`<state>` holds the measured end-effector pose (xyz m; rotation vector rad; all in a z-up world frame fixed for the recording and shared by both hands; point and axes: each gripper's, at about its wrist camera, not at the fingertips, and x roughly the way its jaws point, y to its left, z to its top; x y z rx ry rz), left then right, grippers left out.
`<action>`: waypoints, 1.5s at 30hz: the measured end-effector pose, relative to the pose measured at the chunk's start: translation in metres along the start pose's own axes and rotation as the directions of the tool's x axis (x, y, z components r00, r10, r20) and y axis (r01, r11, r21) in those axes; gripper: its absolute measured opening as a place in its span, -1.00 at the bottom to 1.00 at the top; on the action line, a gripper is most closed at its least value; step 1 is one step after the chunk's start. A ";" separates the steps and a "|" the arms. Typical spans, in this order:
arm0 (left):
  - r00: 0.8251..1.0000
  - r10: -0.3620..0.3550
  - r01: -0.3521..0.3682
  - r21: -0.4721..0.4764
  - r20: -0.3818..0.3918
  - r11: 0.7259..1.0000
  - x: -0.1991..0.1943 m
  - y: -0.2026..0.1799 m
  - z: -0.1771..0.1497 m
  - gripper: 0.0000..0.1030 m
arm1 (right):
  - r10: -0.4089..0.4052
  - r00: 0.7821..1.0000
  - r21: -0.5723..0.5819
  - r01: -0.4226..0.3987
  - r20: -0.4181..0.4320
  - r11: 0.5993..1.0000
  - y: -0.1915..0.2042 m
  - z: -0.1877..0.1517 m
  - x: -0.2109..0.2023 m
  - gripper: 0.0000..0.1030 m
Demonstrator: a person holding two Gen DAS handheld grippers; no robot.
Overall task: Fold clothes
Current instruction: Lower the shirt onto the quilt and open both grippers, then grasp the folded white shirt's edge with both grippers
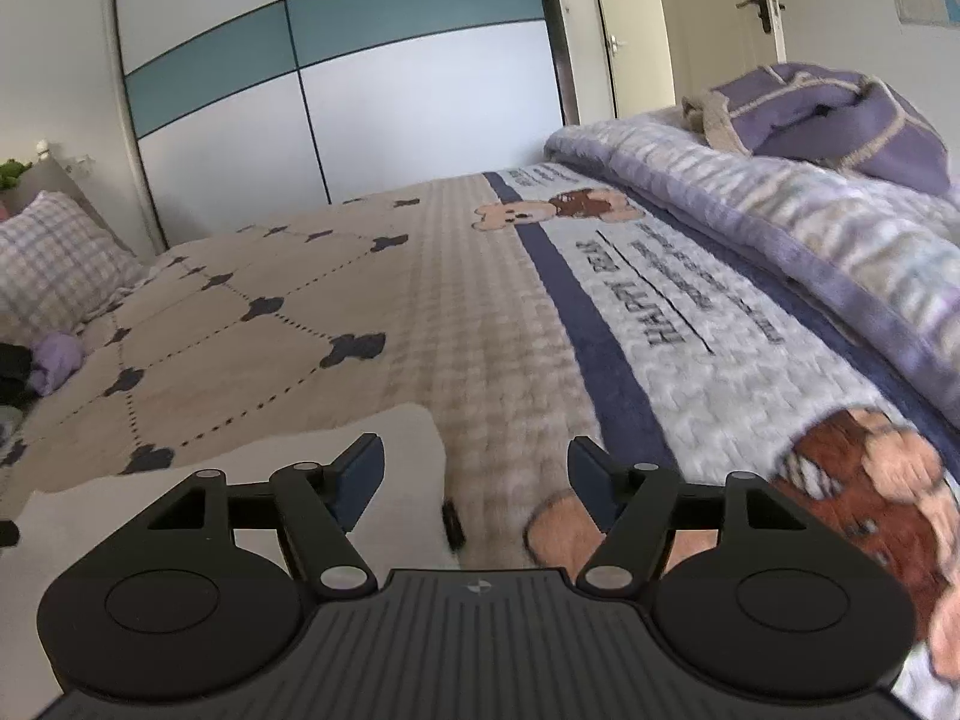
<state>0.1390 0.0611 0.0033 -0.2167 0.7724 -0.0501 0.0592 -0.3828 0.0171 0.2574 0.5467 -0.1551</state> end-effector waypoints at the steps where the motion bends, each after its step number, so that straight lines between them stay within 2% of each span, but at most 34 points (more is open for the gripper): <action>1: 1.000 -0.007 0.007 -0.003 -0.008 1.000 -0.005 0.001 -0.003 0.63 | 0.001 1.000 0.010 -0.001 -0.009 1.000 -0.002 -0.002 -0.008 0.43; 10: 0.994 -0.086 0.084 -0.039 -0.065 0.996 -0.044 0.012 -0.033 0.65 | -0.008 0.998 0.071 0.012 -0.060 0.997 -0.016 -0.008 -0.055 0.43; 18: 0.979 -0.174 0.163 -0.106 -0.104 0.981 -0.071 0.020 -0.061 0.68 | 0.007 0.993 0.151 0.010 -0.114 0.988 -0.025 -0.027 -0.081 0.48; 24: 0.967 -0.224 0.205 -0.150 -0.122 0.967 -0.072 0.027 -0.080 0.66 | 0.045 0.983 0.203 -0.009 -0.175 0.979 -0.032 -0.051 -0.084 0.48; 30: 0.958 -0.256 0.238 -0.141 -0.128 0.961 -0.072 0.029 -0.082 0.62 | 0.107 0.967 0.295 -0.036 -0.229 0.955 -0.038 -0.071 -0.074 0.46; 33: 0.954 -0.271 0.252 -0.151 -0.125 0.956 -0.071 0.032 -0.085 0.60 | 0.121 0.967 0.323 -0.043 -0.225 0.945 -0.037 -0.075 -0.069 0.45; 36: 0.955 -0.267 0.256 -0.099 -0.131 0.962 -0.069 0.028 -0.086 0.60 | 0.128 0.968 0.332 -0.050 -0.217 0.942 -0.033 -0.076 -0.063 0.38; 39: 0.959 -0.254 0.251 -0.038 -0.124 0.967 -0.068 0.022 -0.088 0.49 | 0.126 0.969 0.331 -0.051 -0.210 0.942 -0.027 -0.076 -0.058 0.38; 41: 0.961 -0.248 0.249 -0.010 -0.119 0.969 -0.069 0.020 -0.088 0.32 | 0.106 0.974 0.306 -0.040 -0.202 0.951 -0.020 -0.076 -0.055 0.35; 42: 0.962 -0.247 0.249 0.002 -0.119 0.969 -0.069 0.019 -0.088 0.30 | 0.097 0.975 0.295 -0.035 -0.199 0.955 -0.017 -0.076 -0.054 0.27; 44: 0.960 -0.251 0.255 0.021 -0.125 0.967 -0.068 0.016 -0.087 0.06 | 0.084 0.977 0.280 -0.027 -0.194 0.960 -0.013 -0.076 -0.053 0.16; 45: 0.959 -0.253 0.259 0.030 -0.129 0.965 -0.068 0.014 -0.086 0.03 | 0.079 0.978 0.272 -0.025 -0.191 0.962 -0.011 -0.076 -0.054 0.08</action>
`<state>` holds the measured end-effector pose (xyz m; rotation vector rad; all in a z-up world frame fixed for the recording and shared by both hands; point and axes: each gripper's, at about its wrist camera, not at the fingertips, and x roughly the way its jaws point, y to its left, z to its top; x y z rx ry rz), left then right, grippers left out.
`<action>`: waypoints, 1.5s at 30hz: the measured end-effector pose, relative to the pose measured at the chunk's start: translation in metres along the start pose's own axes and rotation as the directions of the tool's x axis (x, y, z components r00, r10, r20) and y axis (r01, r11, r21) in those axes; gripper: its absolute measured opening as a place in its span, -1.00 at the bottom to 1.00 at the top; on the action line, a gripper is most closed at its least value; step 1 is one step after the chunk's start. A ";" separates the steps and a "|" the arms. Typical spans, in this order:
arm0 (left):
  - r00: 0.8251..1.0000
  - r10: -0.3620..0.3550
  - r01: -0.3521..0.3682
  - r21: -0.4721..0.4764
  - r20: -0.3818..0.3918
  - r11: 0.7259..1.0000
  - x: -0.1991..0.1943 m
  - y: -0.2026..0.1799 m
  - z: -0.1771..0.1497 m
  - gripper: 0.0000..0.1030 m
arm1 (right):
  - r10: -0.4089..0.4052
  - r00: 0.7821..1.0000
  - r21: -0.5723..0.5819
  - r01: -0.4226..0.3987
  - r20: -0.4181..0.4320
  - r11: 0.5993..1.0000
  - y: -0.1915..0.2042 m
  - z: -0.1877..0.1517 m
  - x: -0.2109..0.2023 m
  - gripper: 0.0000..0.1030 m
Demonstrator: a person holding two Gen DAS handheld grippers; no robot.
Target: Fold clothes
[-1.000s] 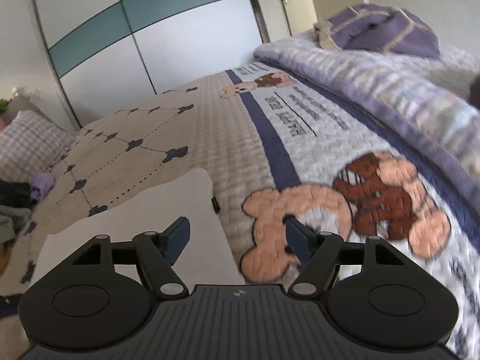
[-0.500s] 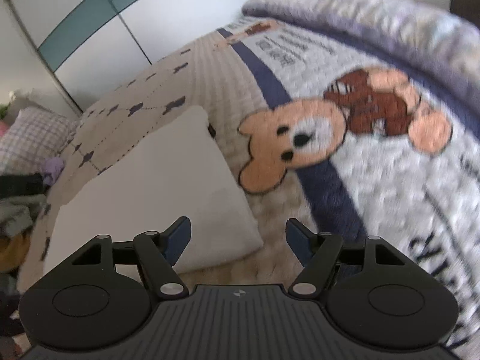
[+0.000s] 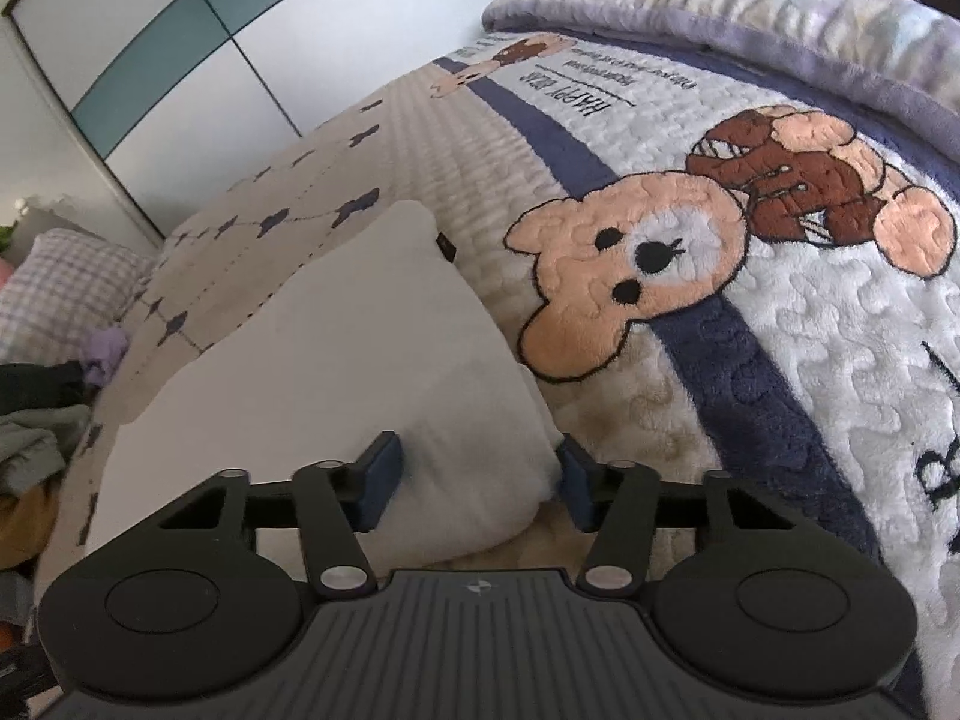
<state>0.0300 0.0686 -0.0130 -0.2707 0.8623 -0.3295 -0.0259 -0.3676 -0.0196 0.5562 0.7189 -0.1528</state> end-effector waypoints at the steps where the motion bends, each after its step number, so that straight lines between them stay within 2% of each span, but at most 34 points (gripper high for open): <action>1: 1.000 -0.001 0.001 0.003 -0.001 1.000 0.001 -0.001 0.001 -0.02 | -0.003 1.000 -0.008 0.003 0.005 1.000 0.002 -0.001 0.000 -0.05; 3: 1.000 0.000 0.000 0.006 0.001 1.000 0.002 -0.004 0.002 -0.18 | -0.009 1.000 -0.023 0.010 0.015 1.000 0.005 -0.002 -0.001 -0.21; 5: 1.000 -0.015 0.015 -0.013 0.001 1.000 0.003 -0.005 0.002 -0.51 | -0.016 1.000 -0.038 0.017 0.024 0.999 0.008 -0.003 -0.002 -0.30; 11: 1.000 -0.018 0.019 -0.061 0.026 0.998 0.002 -0.007 0.001 -0.73 | -0.021 0.998 -0.045 0.024 0.061 0.999 0.012 -0.004 -0.008 -0.47; 19: 0.998 -0.040 0.043 -0.057 0.050 0.997 -0.018 -0.006 -0.002 -0.77 | -0.005 0.995 -0.094 0.014 0.099 0.995 0.020 0.000 -0.032 -0.53; 28: 0.998 -0.056 0.056 0.004 0.034 0.998 -0.054 -0.007 -0.026 -0.77 | 0.008 0.999 -0.121 -0.004 0.036 0.993 0.017 -0.016 -0.064 -0.53; 38: 0.997 -0.076 0.076 0.007 0.000 0.997 -0.088 0.005 -0.066 -0.77 | 0.008 1.000 -0.207 -0.007 0.007 0.978 0.009 -0.061 -0.099 -0.53; 42: 0.998 -0.063 0.063 0.012 -0.025 0.998 -0.085 0.011 -0.079 -0.74 | -0.001 1.000 -0.252 0.003 0.007 0.968 0.008 -0.075 -0.103 -0.51; 45: 0.998 -0.050 0.050 0.017 -0.024 0.999 -0.085 0.013 -0.084 -0.68 | -0.013 1.000 -0.290 0.017 0.013 0.957 0.008 -0.083 -0.101 -0.43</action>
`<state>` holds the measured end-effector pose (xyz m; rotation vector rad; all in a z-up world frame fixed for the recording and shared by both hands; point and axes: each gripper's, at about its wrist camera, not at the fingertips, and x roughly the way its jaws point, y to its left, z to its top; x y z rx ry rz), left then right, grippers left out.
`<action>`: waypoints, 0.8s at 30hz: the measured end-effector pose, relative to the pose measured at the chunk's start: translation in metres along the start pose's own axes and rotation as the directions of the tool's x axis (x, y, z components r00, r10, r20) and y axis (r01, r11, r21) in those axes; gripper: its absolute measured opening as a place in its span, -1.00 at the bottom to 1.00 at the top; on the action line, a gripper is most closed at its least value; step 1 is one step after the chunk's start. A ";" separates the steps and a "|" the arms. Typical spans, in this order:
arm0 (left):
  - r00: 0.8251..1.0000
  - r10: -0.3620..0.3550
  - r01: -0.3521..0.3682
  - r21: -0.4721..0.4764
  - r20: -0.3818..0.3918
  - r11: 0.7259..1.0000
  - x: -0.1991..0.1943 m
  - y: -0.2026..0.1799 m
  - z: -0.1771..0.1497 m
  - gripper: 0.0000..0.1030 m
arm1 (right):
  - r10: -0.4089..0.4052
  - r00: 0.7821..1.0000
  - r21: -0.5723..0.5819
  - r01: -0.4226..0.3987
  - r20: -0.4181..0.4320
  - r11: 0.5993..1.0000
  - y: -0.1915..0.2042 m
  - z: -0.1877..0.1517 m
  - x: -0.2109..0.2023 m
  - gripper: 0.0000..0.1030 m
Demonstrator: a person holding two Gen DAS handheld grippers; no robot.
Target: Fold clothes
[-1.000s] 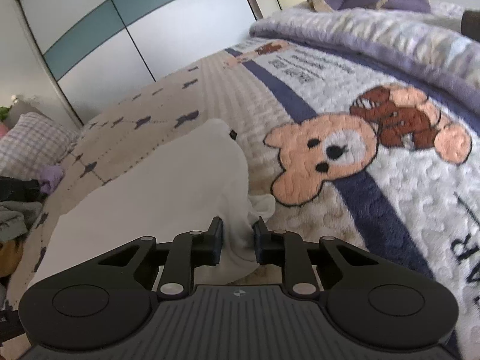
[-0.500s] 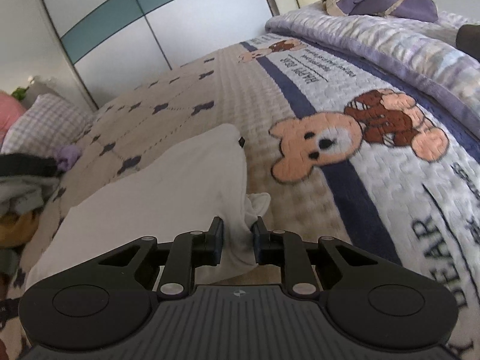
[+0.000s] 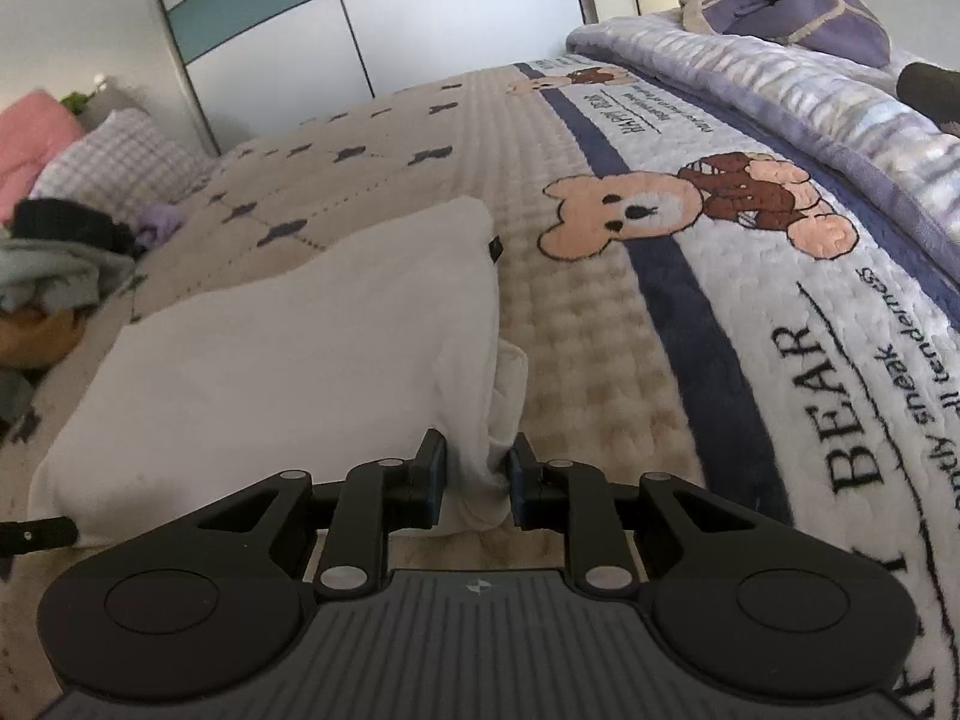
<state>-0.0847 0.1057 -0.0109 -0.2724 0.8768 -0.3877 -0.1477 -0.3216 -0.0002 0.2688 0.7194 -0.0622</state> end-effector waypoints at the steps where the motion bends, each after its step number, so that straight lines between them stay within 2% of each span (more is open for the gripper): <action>1: 1.000 0.003 -0.003 0.002 0.006 1.000 -0.002 0.000 -0.001 -0.62 | -0.006 1.000 -0.015 0.006 0.003 1.000 0.001 -0.002 0.000 -0.37; 3: 1.000 0.009 -0.009 0.007 0.019 1.000 -0.007 0.001 -0.003 -0.52 | -0.022 1.000 -0.045 0.022 0.015 0.999 0.004 -0.003 -0.002 -0.18; 5: 0.999 0.015 -0.015 0.012 0.032 1.000 -0.011 0.001 -0.005 -0.16 | -0.050 0.998 -0.050 0.052 0.038 0.997 0.005 -0.002 -0.007 0.21; 6: 0.999 0.018 -0.018 0.014 0.039 1.000 -0.014 0.002 -0.006 -0.03 | -0.066 0.996 -0.054 0.069 0.055 0.996 0.005 -0.002 -0.011 0.49; 7: 0.997 0.035 -0.036 0.021 0.066 0.999 -0.018 0.001 -0.006 0.17 | -0.082 0.994 -0.064 0.087 0.078 0.994 0.007 -0.002 -0.014 0.55; 10: 0.982 0.083 -0.098 0.082 0.171 0.992 -0.033 -0.008 -0.003 0.19 | -0.117 0.983 -0.107 0.133 0.141 0.985 0.015 0.000 -0.019 0.55; 12: 0.969 0.088 -0.118 0.120 0.230 0.986 -0.038 -0.017 0.000 0.20 | -0.125 0.974 -0.140 0.153 0.190 0.978 0.025 0.002 -0.021 0.57; 14: 0.962 0.080 -0.123 0.152 0.262 0.981 -0.038 -0.027 0.003 0.33 | -0.117 0.967 -0.184 0.160 0.226 0.970 0.037 0.003 -0.020 0.59; 15: 0.959 0.070 -0.118 0.166 0.273 0.979 -0.037 -0.033 0.005 0.33 | -0.106 0.965 -0.211 0.158 0.238 0.965 0.045 0.003 -0.019 0.59; 21: 0.966 0.014 -0.069 0.202 0.259 0.977 -0.009 -0.063 0.017 0.33 | -0.008 0.979 -0.282 0.067 0.203 0.957 0.086 0.002 -0.004 0.59; 24: 0.971 0.014 -0.060 0.185 0.239 0.981 0.011 -0.069 0.021 0.29 | 0.023 0.985 -0.285 0.028 0.173 0.958 0.101 0.001 0.005 0.59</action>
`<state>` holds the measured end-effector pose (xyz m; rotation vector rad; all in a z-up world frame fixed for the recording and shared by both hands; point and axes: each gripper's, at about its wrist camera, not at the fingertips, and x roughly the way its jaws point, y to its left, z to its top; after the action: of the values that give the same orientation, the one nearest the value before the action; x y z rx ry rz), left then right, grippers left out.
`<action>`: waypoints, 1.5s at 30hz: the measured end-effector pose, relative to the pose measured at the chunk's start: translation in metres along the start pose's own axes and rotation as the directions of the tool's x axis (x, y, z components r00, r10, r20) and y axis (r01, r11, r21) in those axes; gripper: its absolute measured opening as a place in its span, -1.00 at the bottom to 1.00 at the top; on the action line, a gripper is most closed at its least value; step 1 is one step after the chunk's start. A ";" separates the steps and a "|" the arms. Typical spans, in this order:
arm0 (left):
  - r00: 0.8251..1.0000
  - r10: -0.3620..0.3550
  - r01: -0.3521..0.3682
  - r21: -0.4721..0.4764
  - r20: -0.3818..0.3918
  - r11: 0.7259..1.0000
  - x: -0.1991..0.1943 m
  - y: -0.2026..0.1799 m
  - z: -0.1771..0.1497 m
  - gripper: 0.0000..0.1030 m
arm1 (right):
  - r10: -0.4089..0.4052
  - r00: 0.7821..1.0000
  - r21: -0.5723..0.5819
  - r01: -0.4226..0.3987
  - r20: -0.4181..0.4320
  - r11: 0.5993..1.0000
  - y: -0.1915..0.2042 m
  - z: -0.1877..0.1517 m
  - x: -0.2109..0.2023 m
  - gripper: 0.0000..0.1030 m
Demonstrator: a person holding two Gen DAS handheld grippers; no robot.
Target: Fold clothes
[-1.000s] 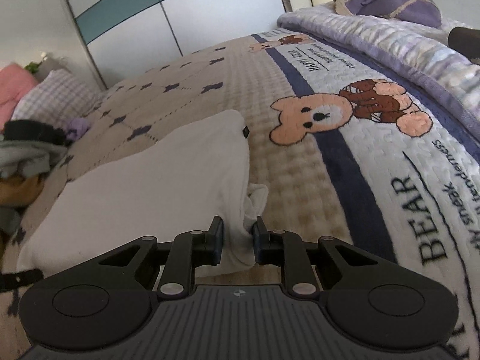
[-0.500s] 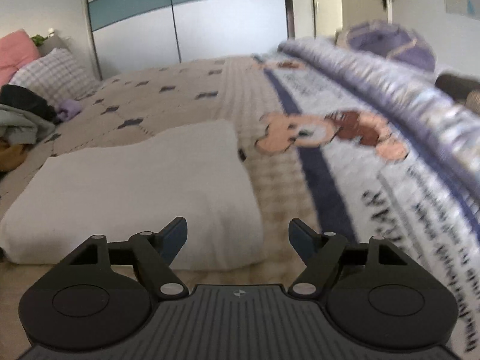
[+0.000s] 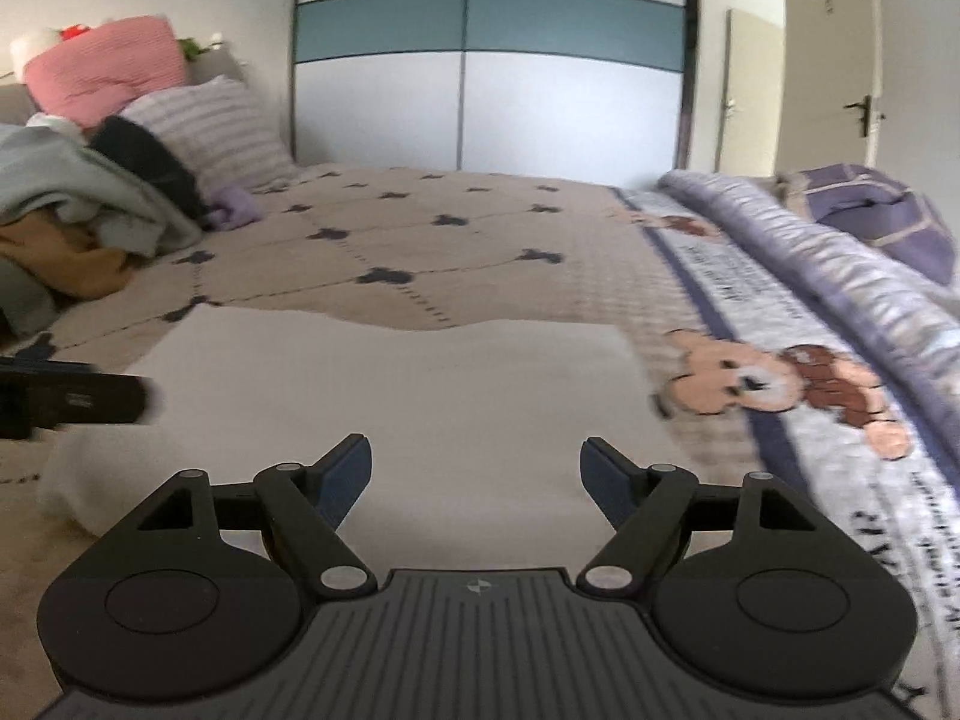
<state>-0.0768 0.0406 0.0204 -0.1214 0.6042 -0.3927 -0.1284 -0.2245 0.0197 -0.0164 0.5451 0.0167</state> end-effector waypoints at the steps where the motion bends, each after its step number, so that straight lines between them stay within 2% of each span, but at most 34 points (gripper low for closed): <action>1: 1.000 0.003 -0.003 -0.008 -0.010 1.000 0.007 -0.001 -0.001 0.26 | 0.010 1.000 0.009 -0.010 -0.009 1.000 0.003 0.000 0.003 0.59; 2: 1.000 0.007 -0.007 -0.002 -0.018 1.000 0.013 -0.002 -0.003 0.20 | 0.022 1.000 0.018 -0.021 -0.021 1.000 0.005 0.000 0.006 0.59; 5: 0.999 0.022 -0.020 0.044 -0.038 0.999 0.029 -0.009 -0.009 0.18 | 0.037 0.997 0.025 -0.035 -0.066 0.999 0.010 -0.005 0.016 0.59; 9: 0.997 0.030 -0.023 0.114 -0.066 0.993 0.035 -0.010 -0.022 0.26 | 0.032 0.995 -0.039 -0.036 -0.094 0.999 0.014 -0.017 0.026 0.60; 14: 0.999 0.022 -0.015 0.209 -0.033 0.978 0.027 -0.008 -0.039 0.29 | 0.079 0.993 -0.035 -0.082 -0.085 0.996 0.003 -0.026 0.023 0.61; 26: 0.999 -0.037 0.041 0.204 -0.022 0.978 -0.002 0.029 -0.045 0.31 | 0.212 0.977 -0.004 -0.212 -0.012 0.977 -0.036 -0.032 0.000 0.61; 31: 0.999 -0.047 0.049 0.198 -0.016 0.979 -0.004 0.026 -0.032 0.31 | 0.184 0.983 -0.004 -0.184 0.000 0.983 -0.056 -0.032 -0.008 0.61; 35: 0.998 -0.055 0.056 0.192 -0.011 0.980 -0.006 0.023 -0.022 0.39 | 0.146 0.989 -0.023 -0.146 0.028 0.989 -0.059 -0.022 -0.013 0.61; 39: 0.998 -0.062 0.062 0.186 -0.006 0.981 -0.007 0.020 -0.011 0.44 | 0.144 0.988 -0.024 -0.142 0.060 0.990 -0.049 -0.001 -0.007 0.62; 45: 1.000 -0.014 0.014 0.144 -0.004 0.989 0.027 0.015 0.018 0.48 | 0.143 0.989 -0.017 -0.142 0.048 0.990 -0.020 0.029 0.025 0.62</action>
<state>-0.0411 0.0434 0.0176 0.0132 0.5757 -0.4491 -0.0914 -0.2440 0.0312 0.0103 0.4959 0.1600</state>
